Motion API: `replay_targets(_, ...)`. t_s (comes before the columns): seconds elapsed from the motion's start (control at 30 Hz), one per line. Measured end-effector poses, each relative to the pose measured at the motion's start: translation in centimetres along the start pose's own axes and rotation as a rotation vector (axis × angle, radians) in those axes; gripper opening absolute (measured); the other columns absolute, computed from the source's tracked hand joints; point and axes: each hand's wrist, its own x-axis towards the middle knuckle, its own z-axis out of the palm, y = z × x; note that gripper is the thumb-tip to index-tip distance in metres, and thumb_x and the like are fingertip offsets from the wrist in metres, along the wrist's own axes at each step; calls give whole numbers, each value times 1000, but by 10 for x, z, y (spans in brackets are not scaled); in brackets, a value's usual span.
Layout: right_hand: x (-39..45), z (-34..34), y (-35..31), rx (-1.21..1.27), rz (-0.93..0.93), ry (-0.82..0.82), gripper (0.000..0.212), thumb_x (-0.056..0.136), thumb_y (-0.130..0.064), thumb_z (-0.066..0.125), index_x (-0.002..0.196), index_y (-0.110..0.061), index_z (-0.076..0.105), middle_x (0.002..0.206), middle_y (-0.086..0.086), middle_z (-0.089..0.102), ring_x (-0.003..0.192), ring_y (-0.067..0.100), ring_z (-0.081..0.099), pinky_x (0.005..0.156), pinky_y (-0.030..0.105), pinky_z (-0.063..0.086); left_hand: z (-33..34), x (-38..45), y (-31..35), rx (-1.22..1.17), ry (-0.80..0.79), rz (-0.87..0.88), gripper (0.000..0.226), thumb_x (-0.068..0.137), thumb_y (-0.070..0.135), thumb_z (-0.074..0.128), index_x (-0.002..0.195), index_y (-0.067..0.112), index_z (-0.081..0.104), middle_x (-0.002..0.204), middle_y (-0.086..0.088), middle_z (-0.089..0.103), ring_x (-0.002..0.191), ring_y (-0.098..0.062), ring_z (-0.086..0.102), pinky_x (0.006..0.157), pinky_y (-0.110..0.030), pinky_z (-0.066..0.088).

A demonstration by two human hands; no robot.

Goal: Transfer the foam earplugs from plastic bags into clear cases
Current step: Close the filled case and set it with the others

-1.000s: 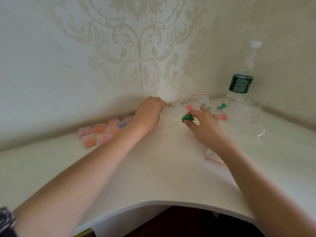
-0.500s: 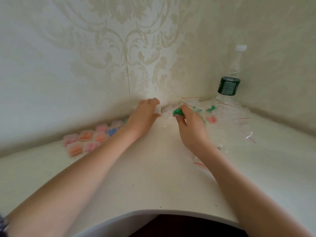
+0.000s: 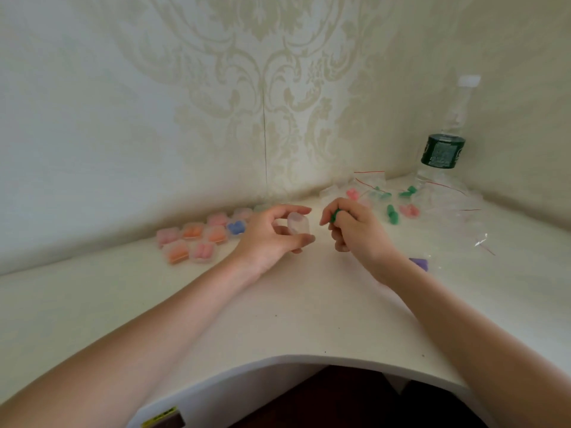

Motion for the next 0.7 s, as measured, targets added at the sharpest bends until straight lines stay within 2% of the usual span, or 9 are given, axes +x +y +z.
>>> replay_targets(0.07,-1,0,-2,86,75,-33,29,84,4,29,68,-8,50,71,9,39,53,14,33,45,24,23,2,2,-4,115,111,96,44,71,6,81,105,24,59,81,15,60,60,-4,56,65,-21,49)
replay_targets(0.13,-2,2,-4,101,137,-68,20,88,-6,38,71,-8,48,74,9,39,55,15,33,47,26,23,2,3,-7,269,200,234,47,69,8,82,102,23,52,88,13,56,60,-2,52,60,-15,45)
replay_targets(0.2,-3,6,-2,-76,100,-95,30,95,-30,47,72,-10,47,70,4,38,57,15,34,51,28,26,3,2,-8,405,186,366,40,70,9,82,95,17,52,82,7,53,59,-3,52,56,-12,41)
replay_targets(0.3,-3,12,4,-498,-85,-94,47,90,-55,48,69,-12,46,71,-3,42,62,10,38,57,26,27,4,0,-9,513,134,498,28,74,3,74,94,7,55,88,3,54,62,-14,56,60,-33,50)
replay_targets(0.37,-3,14,5,-546,-96,-74,42,90,-53,48,69,-16,47,76,-4,44,67,6,40,59,25,28,4,0,-10,568,120,558,27,72,-3,72,95,2,58,92,2,53,62,-21,57,59,-38,51)
replay_targets(0.47,-3,14,5,-546,-87,-73,38,91,-50,48,71,-18,47,80,-2,46,70,6,42,60,24,30,4,2,-12,624,115,612,30,70,-3,74,97,2,60,90,-4,56,61,-21,54,56,-36,50)
replay_targets(0.53,-4,14,4,-552,-102,-64,36,91,-49,48,74,-18,51,83,0,49,73,8,45,62,23,32,5,1,-12,626,113,615,34,69,0,77,99,3,61,89,-1,55,65,-19,55,57,-34,49)
replay_targets(0.6,-5,14,4,-544,-113,-75,41,94,-44,45,81,-8,59,87,6,56,81,16,50,67,26,36,5,1,-12,590,103,607,36,69,5,79,101,6,62,90,6,54,72,-16,55,60,-32,50)
replay_targets(0.7,-6,12,0,-464,-96,-117,50,100,-38,37,88,6,59,90,16,62,83,24,53,73,35,39,6,1,-11,491,59,563,37,72,12,80,104,10,62,93,5,61,85,-11,58,72,-24,52)
